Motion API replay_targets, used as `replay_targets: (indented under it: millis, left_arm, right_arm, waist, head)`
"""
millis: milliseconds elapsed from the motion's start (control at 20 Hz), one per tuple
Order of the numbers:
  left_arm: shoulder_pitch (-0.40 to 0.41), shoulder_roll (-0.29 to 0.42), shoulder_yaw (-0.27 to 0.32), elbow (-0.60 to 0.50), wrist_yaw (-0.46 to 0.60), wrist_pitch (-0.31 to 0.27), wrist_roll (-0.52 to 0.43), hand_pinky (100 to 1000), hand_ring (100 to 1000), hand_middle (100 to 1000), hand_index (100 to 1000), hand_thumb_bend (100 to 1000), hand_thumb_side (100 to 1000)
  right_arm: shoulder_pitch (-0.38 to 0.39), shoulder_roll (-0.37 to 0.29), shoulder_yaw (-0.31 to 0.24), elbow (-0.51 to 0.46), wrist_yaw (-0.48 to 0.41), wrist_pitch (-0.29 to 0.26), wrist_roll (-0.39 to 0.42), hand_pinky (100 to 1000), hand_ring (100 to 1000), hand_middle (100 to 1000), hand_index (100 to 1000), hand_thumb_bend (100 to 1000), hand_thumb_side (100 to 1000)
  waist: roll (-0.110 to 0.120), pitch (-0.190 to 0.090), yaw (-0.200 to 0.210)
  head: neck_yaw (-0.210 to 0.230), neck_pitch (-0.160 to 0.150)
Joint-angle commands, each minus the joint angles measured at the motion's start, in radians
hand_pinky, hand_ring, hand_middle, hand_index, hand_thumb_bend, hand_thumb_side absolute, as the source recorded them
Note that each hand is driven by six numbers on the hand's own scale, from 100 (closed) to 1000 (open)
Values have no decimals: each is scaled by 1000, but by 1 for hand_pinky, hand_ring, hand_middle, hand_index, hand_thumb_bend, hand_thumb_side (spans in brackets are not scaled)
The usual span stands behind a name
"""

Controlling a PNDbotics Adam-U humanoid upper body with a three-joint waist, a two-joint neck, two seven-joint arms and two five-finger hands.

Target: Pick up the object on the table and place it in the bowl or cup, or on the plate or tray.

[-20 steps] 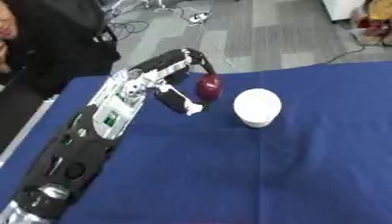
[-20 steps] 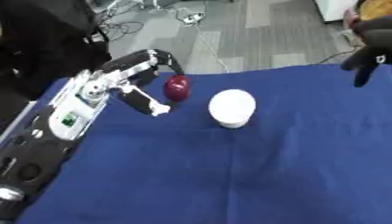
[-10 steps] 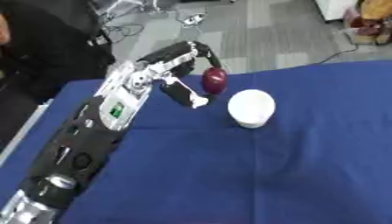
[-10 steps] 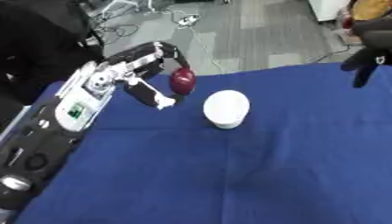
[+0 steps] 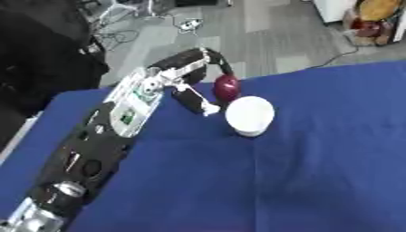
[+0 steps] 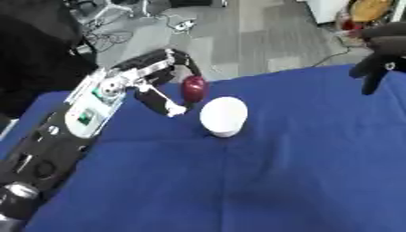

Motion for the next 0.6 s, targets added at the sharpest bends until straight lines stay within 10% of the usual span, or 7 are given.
replay_targets:
  millis: [50,600]
  left_arm:
    - [-31,15,10,14,-12,-9,7,100,136,298,371,231,156]
    - [-44,0,8,72,-43,-26,6,100,144,302,374,226,174]
  right_arm:
    - [-27,7,3,-15,-5,-6,0,299,509,714,782,100,1000]
    - [-45,24,6,-15,-12,-10,5,299,509,711,782,100,1000]
  waist:
    - [-4,-12,-6]
    - [7,4,-37]
  head:
    - [20,-21]
    - [40,-25]
